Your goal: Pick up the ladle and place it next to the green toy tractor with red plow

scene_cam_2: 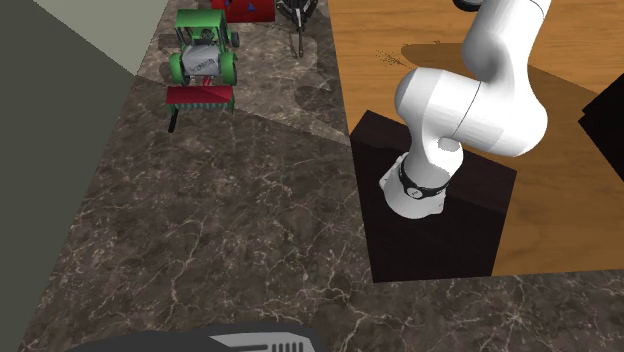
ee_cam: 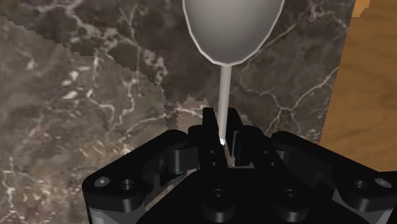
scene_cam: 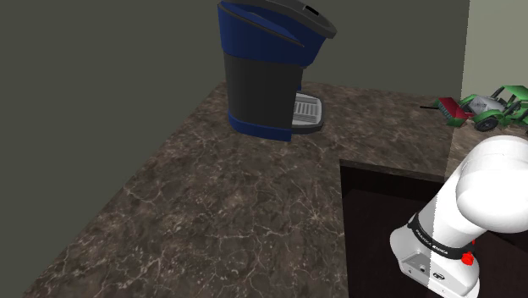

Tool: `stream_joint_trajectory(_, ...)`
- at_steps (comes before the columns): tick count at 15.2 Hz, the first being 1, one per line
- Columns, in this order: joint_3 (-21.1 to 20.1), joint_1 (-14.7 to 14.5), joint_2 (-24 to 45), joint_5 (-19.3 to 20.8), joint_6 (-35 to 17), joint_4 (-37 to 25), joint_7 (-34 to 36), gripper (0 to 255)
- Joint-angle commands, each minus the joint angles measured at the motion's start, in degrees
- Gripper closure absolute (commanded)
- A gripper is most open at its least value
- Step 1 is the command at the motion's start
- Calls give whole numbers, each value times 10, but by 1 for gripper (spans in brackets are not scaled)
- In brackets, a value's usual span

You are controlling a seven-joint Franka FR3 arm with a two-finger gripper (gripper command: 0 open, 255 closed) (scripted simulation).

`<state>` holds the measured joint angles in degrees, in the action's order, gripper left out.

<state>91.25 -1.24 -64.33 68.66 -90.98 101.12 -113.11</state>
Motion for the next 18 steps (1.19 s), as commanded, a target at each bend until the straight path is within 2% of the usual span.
stream_joint_trajectory(1,0,0,0,0,0,0,0,255)
stream_joint_trajectory(2,0,0,0,0,0,0,0,0)
stream_joint_trajectory(7,0,0,0,0,0,0,0,0)
stream_joint_trajectory(11,-33,-9,27,-32,41,-36,-12,0)
stream_joint_trajectory(18,-33,-9,27,-32,41,-36,-12,0)
